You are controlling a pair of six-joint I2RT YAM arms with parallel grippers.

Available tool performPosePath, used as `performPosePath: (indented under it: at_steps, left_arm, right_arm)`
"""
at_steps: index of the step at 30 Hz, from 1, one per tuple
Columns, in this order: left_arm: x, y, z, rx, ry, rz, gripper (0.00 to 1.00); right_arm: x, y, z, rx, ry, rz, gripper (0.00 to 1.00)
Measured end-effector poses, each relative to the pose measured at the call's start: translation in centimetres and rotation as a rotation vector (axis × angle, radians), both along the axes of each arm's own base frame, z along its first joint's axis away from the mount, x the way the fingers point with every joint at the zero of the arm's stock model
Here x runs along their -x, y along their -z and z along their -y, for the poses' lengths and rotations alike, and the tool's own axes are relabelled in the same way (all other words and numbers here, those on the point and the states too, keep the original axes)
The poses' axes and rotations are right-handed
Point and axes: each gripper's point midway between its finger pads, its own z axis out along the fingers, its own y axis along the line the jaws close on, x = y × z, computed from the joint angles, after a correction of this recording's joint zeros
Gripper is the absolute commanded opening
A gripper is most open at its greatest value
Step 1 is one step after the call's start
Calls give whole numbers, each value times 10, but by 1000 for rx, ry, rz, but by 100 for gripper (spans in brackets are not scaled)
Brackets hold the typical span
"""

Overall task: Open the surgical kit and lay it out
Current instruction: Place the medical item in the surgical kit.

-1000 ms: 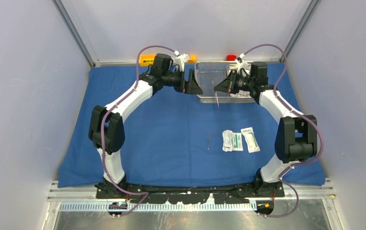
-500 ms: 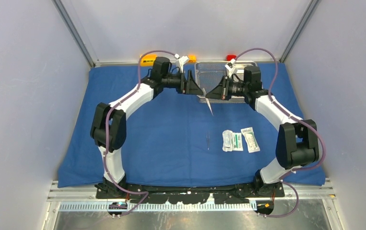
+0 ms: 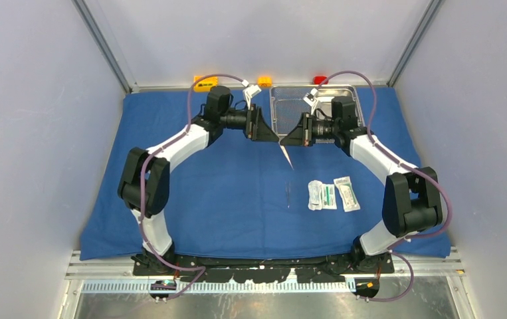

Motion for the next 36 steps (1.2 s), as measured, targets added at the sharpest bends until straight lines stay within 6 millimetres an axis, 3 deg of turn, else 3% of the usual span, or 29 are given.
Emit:
performPosePath:
  at_steps: [6, 21, 36]
  left_arm:
    - [7, -21, -2, 38, 45, 99, 69]
    - [29, -1, -7, 44, 126, 86, 63]
    - [64, -13, -15, 55, 221, 186, 60]
  right_arm:
    - [12, 3, -6, 4, -54, 4, 0]
    - [40, 7, -10, 27, -170, 34, 1]
    - [77, 15, -9, 135, -350, 148, 1]
